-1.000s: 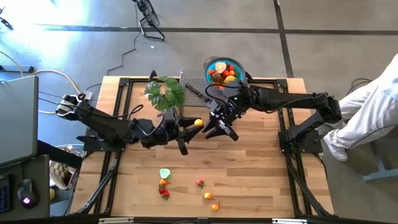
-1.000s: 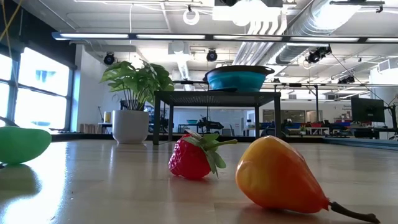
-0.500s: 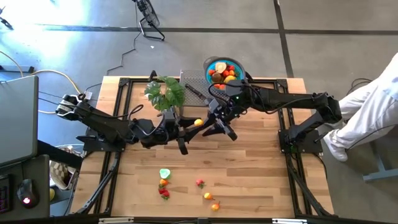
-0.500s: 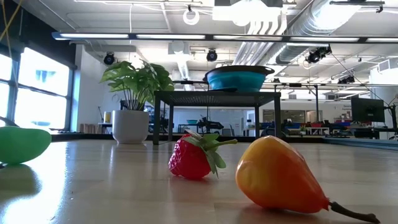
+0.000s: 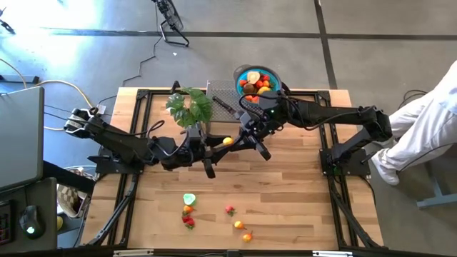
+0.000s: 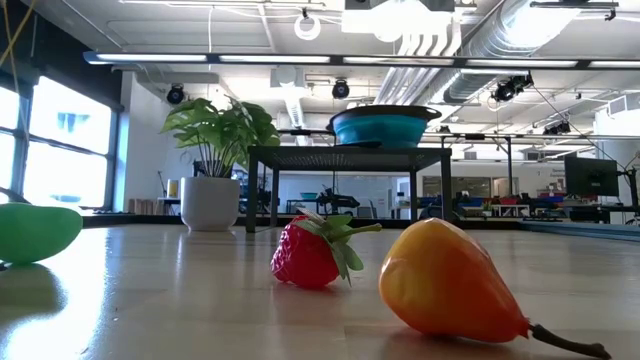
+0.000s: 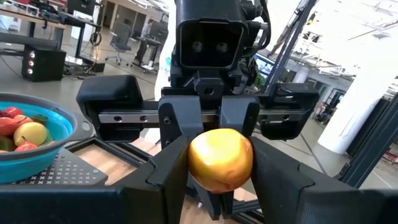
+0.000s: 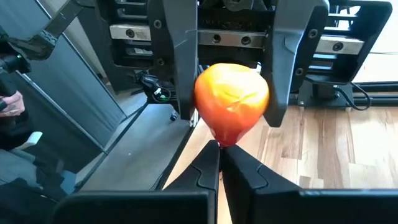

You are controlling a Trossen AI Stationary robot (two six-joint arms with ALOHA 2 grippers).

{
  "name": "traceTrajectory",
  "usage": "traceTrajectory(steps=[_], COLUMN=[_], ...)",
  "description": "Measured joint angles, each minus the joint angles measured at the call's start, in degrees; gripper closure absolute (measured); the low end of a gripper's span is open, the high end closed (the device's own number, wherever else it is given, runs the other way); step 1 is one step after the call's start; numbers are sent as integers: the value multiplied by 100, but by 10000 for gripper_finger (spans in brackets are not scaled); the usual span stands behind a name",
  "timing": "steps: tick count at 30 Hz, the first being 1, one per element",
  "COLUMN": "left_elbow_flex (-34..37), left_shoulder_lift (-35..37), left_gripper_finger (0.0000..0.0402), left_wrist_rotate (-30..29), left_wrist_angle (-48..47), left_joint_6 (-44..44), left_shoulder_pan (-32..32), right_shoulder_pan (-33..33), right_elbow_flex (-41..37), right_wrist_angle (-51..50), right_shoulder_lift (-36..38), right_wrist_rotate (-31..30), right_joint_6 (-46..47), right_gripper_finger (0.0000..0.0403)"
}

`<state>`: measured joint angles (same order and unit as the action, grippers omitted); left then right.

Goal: Pick & Place Fruit
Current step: Put the yellow pear in the blue bowl on the shelf

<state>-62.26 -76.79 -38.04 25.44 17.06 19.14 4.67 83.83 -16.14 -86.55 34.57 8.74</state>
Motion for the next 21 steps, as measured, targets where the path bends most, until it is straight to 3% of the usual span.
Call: traceTrajectory(steps=[11, 21], left_elbow_flex=[0, 4], left_shoulder_lift=[0, 0], left_gripper_finger=[244, 150], left_wrist_rotate=[7, -17], left_wrist_angle=[-29, -147], left_joint_6=[256, 274], left_shoulder_pan=[-4, -90], right_shoulder_pan=[0, 41], right_elbow_flex=[0, 0], right_wrist_angle=[-10, -31], right_shoulder_lift=[0, 0], right_wrist_rotate=[20, 170], right_joint_6=[2, 2], right_gripper_finger=[399, 399])
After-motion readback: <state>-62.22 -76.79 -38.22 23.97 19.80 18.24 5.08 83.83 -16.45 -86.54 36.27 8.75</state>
